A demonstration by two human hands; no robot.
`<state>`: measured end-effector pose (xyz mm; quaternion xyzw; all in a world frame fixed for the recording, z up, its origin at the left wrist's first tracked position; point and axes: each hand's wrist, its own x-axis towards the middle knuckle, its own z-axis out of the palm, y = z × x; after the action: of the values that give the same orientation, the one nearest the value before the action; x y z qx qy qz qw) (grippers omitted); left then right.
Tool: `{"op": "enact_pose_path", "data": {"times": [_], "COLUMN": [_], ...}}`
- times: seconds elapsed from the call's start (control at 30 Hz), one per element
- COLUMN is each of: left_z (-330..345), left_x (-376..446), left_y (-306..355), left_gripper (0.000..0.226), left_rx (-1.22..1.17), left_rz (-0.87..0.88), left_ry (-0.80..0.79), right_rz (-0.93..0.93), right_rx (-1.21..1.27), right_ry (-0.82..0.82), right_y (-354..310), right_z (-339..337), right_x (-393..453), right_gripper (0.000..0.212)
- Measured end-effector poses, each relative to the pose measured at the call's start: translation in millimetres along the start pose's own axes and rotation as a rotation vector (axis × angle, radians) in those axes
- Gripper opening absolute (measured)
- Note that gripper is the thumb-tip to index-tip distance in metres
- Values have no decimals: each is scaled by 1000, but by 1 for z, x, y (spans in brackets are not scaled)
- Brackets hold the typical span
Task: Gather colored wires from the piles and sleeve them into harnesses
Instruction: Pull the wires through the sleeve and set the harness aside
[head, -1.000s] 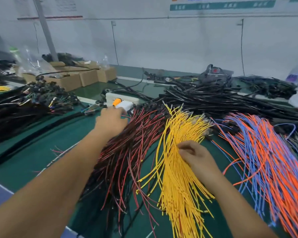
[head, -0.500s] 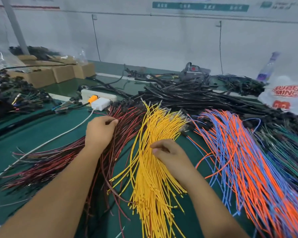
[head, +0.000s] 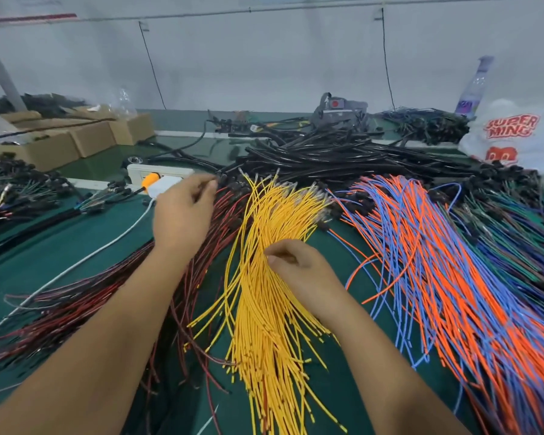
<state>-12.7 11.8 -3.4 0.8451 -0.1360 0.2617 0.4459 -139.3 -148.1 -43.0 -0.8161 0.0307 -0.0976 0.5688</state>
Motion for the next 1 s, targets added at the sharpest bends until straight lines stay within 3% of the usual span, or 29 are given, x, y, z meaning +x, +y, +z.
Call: {"op": "enact_pose_path", "data": {"times": [0.07, 0.13, 0.23, 0.3, 0.37, 0.43, 0.53, 0.63, 0.73, 0.8, 0.93, 1.0], "left_z": [14, 32, 62, 75, 81, 82, 80, 78, 70, 64, 57, 58], "left_x": [0, -3, -22, -38, -48, -48, -46, -49, -47, -44, -44, -46], "left_y": [28, 54, 74, 73, 63, 54, 49, 48, 48, 47, 45, 45], "left_gripper": [21, 18, 23, 23, 23, 22, 22, 20, 21, 22, 22, 23], "left_rx": [28, -49, -683, -1131, -1436, -1618, -1640, -1585, -1457, -1397, -1307, -1230], "left_rz": [105, 78, -397, -737, -921, -987, -1001, -920, -724, -637, -669, -679], "left_ry": [-139, -272, -492, -539, -485, -415, -379, -357, -327, -310, -284, -330], "right_rz": [30, 25, 29, 68, 84, 66, 12, -36, -27, 16, 23, -42], "right_rx": [89, 81, -213, -411, -521, -590, -737, -735, -655, -519, -16, 139], "right_ry": [93, 201, 324, 375, 377, 315, 202, 185, 205, 293, 645, 663], "right_y": [0, 2, 7, 11, 14, 13, 10, 11, 12, 12, 5, -3], "right_z": [-4, -11, -25, -33, -36, -35, -24, -16, -14, -16, -26, -28], "right_x": [1, 1, -2, -3, -4, -4, -4, -6, -6, -4, -3, -5], "right_gripper": [14, 15, 12, 9, 14, 24, 36, 20, 10, 18, 21, 18]}}
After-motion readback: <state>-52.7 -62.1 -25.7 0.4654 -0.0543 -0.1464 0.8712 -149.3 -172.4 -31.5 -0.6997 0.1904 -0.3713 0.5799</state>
